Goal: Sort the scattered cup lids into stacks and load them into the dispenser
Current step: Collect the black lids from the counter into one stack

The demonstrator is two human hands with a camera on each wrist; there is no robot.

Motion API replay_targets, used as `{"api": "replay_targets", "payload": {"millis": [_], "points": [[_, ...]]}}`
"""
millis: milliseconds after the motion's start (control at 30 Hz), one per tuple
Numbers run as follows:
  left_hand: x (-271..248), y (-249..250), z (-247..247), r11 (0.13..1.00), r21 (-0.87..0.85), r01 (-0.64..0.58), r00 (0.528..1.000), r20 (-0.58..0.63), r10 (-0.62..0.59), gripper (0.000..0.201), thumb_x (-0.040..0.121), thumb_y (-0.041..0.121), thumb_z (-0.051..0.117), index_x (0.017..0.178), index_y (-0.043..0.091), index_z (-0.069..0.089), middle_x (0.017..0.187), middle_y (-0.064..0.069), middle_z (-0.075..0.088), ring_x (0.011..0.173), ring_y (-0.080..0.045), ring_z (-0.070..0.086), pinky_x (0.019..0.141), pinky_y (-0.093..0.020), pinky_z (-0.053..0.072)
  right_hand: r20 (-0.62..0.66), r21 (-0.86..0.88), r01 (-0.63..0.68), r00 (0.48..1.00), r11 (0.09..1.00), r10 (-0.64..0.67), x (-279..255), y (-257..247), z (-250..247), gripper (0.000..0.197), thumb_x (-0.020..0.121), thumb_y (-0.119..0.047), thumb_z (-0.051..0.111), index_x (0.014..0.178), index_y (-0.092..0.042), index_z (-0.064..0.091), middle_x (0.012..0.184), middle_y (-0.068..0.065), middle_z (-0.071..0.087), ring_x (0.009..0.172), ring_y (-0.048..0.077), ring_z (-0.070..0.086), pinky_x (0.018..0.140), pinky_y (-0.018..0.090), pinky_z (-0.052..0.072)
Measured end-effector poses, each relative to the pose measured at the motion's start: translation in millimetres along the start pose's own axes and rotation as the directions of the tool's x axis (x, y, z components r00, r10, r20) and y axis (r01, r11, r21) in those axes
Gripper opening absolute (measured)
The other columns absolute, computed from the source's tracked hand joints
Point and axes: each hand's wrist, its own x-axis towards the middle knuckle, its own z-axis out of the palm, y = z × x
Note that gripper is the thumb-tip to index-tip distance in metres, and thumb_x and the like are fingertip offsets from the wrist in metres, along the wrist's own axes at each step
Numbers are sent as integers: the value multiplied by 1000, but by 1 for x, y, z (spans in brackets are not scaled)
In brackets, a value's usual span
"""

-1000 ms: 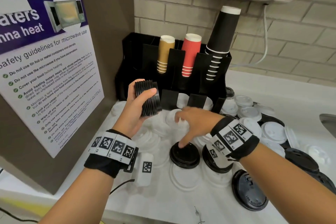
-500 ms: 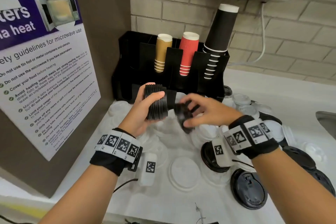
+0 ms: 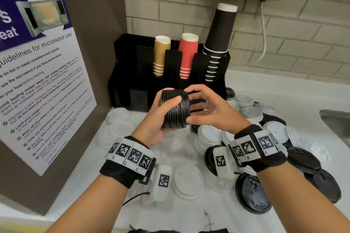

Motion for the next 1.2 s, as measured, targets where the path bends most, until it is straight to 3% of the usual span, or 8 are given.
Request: {"api": "replay_targets", "payload": {"millis": [233, 367, 433, 567, 833, 933, 1100, 1200], "points": [[2, -5, 10, 1000, -15, -12, 1000, 7, 12, 46, 74, 36, 71, 116, 38, 55, 125, -7, 59, 107, -28, 64, 70, -40, 56, -22, -16, 16, 1000, 1000, -16, -5, -1, -1, 67, 73, -12, 82, 127, -34, 50, 120, 1, 58, 103, 19, 66, 87, 35, 56], [5, -2, 9, 998, 6, -67, 997, -36, 67, 48, 71, 30, 73, 115, 34, 55, 115, -4, 61, 99, -23, 66, 67, -39, 57, 66, -167, -64, 995, 984, 76, -15, 1, -9, 76, 69, -30, 83, 131, -37, 41, 119, -5, 57, 111, 5, 58, 84, 19, 52], [7, 2, 4, 997, -8, -76, 995, -71, 76, 48, 70, 30, 73, 114, 33, 55, 115, -5, 60, 101, -25, 63, 67, -40, 56, 148, -477, -113, 967, 872, 206, -24, 4, -13, 64, 67, -39, 84, 120, -33, 48, 110, -9, 56, 100, 2, 56, 76, 13, 45], [9, 6, -2, 997, -1, -74, 994, -78, 73, 54, 61, 36, 78, 111, 38, 56, 118, -4, 58, 104, -25, 62, 67, -40, 57, 150, -909, -104, 823, 404, 549, -41, 16, -12, 60, 69, -54, 77, 115, -25, 52, 106, -1, 56, 93, 18, 53, 83, 35, 49], [8, 7, -3, 996, -6, -85, 995, -50, 85, 57, 59, 39, 79, 112, 39, 57, 117, -2, 59, 102, -22, 64, 68, -40, 57, 138, -989, 79, 819, 129, 557, -57, 34, -7, 76, 64, -47, 79, 128, -34, 38, 113, 0, 55, 107, 23, 43, 87, 37, 38], [6, 6, -2, 997, -5, -80, 996, -47, 79, 60, 62, 38, 78, 117, 36, 54, 121, -4, 57, 106, -25, 62, 69, -41, 57, 149, -979, 55, 849, 196, 507, -58, 36, -9, 72, 66, -46, 75, 127, -36, 38, 111, -3, 56, 105, 21, 44, 90, 37, 39], [5, 1, -3, 999, -7, -34, 999, -42, 34, 48, 68, 34, 75, 113, 36, 56, 117, -3, 59, 104, -26, 61, 69, -42, 57, 177, -614, -114, 944, 781, 277, -52, 9, -30, 62, 69, -22, 81, 119, -37, 47, 96, -24, 55, 93, -2, 52, 82, 17, 45], [4, 0, 5, 1000, 6, -6, 1000, -10, 6, 48, 60, 38, 79, 104, 37, 59, 110, -1, 62, 100, -24, 63, 69, -43, 57, 58, -374, -118, 987, 920, 150, -39, -7, -36, 61, 76, -11, 78, 123, -35, 48, 99, -2, 55, 89, 5, 56, 84, 24, 51]]}}
